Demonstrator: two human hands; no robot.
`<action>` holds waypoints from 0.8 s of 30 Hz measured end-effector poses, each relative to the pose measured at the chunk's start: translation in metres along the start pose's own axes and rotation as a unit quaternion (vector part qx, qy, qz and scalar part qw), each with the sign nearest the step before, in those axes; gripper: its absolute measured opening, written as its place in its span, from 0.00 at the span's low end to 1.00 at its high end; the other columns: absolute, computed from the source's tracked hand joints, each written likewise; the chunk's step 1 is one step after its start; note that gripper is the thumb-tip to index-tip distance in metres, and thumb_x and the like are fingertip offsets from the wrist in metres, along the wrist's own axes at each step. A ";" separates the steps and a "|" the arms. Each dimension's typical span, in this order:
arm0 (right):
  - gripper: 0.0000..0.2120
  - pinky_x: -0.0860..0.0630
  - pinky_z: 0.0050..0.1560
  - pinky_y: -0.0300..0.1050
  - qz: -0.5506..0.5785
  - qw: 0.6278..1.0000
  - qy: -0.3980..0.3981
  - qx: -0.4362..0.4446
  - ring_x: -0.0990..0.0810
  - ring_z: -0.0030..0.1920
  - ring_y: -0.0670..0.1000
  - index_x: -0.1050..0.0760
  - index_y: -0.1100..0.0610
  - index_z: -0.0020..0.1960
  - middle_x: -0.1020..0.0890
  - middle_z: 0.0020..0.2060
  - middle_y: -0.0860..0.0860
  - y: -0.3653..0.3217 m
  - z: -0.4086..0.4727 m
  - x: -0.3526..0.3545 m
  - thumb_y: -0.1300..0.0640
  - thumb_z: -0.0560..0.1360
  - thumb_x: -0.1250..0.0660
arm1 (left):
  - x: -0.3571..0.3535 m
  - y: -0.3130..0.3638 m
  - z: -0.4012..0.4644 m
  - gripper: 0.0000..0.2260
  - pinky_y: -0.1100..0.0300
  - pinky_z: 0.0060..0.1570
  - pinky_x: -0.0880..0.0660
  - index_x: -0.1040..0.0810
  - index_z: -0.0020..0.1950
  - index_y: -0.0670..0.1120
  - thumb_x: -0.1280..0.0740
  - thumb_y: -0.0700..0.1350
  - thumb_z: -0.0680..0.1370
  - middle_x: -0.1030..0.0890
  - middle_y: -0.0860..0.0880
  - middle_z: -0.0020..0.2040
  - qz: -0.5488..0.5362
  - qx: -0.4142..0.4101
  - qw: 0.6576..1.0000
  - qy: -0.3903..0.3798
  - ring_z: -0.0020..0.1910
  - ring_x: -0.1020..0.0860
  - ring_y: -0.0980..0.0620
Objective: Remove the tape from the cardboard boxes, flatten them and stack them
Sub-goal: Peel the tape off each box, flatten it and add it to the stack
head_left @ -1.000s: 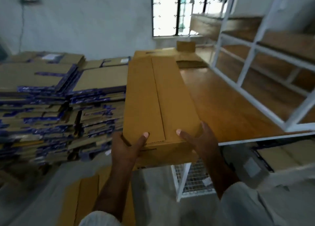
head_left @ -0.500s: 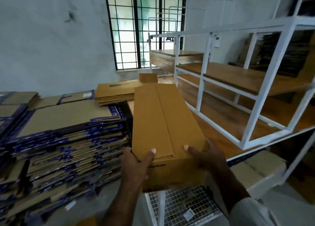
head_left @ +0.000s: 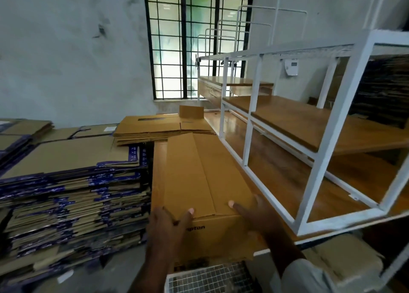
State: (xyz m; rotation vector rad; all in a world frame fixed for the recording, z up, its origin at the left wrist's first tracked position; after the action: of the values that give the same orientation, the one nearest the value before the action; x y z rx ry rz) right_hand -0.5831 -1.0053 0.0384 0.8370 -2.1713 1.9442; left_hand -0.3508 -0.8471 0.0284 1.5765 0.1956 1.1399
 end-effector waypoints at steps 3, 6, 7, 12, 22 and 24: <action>0.55 0.21 0.61 0.57 -0.045 0.999 -0.023 0.011 0.31 0.75 0.60 0.46 0.51 0.82 0.35 0.78 0.54 -0.003 0.022 0.001 0.27 0.66 0.27 | -0.008 0.014 0.010 0.38 0.33 0.71 0.38 0.41 0.80 0.58 0.38 0.72 0.74 0.43 0.47 0.81 0.091 -0.054 0.994 -0.008 0.78 0.45 0.39; 0.53 0.35 0.76 0.60 -0.113 0.992 -0.034 0.048 0.36 0.78 0.58 0.46 0.51 0.82 0.38 0.80 0.52 -0.011 0.041 0.007 0.27 0.69 0.29 | -0.018 0.034 0.015 0.32 0.30 0.73 0.46 0.41 0.76 0.70 0.56 0.73 0.73 0.51 0.60 0.82 0.174 -0.159 0.971 -0.035 0.82 0.53 0.48; 0.52 0.35 0.77 0.60 -0.139 0.988 -0.038 0.064 0.36 0.78 0.58 0.46 0.51 0.82 0.38 0.80 0.52 -0.017 0.046 0.009 0.27 0.69 0.29 | -0.021 0.039 0.016 0.31 0.32 0.73 0.46 0.39 0.75 0.72 0.59 0.71 0.73 0.50 0.62 0.82 0.201 -0.177 0.963 -0.039 0.82 0.51 0.50; 0.46 0.36 0.75 0.62 -0.330 0.923 -0.052 0.193 0.36 0.78 0.57 0.38 0.46 0.79 0.35 0.78 0.51 -0.048 0.075 -0.004 0.24 0.67 0.44 | -0.031 0.055 0.033 0.36 0.36 0.70 0.36 0.33 0.73 0.66 0.63 0.69 0.70 0.37 0.63 0.77 0.281 -0.168 0.942 -0.071 0.77 0.39 0.53; 0.27 0.34 0.73 0.63 -0.330 0.910 -0.035 0.248 0.45 0.80 0.54 0.38 0.40 0.77 0.39 0.80 0.45 -0.060 0.081 -0.021 0.35 0.81 0.42 | -0.050 0.064 0.041 0.39 0.34 0.71 0.38 0.50 0.79 0.67 0.71 0.75 0.70 0.51 0.58 0.83 0.359 -0.170 0.913 -0.088 0.81 0.52 0.50; 0.28 0.34 0.72 0.63 -0.336 0.908 -0.039 0.247 0.45 0.80 0.54 0.39 0.40 0.78 0.39 0.80 0.46 -0.058 0.087 -0.023 0.35 0.80 0.42 | -0.052 0.062 0.045 0.38 0.35 0.71 0.39 0.51 0.79 0.68 0.69 0.76 0.71 0.51 0.58 0.83 0.368 -0.177 0.908 -0.088 0.81 0.53 0.50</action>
State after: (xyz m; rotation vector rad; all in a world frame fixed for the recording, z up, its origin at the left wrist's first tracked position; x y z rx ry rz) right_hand -0.5132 -1.0818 0.0653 1.5041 -1.1396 2.0717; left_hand -0.3712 -0.9334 0.0557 1.4346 -0.7537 1.4819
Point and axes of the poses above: each hand's wrist, its own z-axis towards the middle knuckle, its own x-axis out of the back of the hand, y = z × x, the point moved 6 cm from there along z, towards the middle knuckle
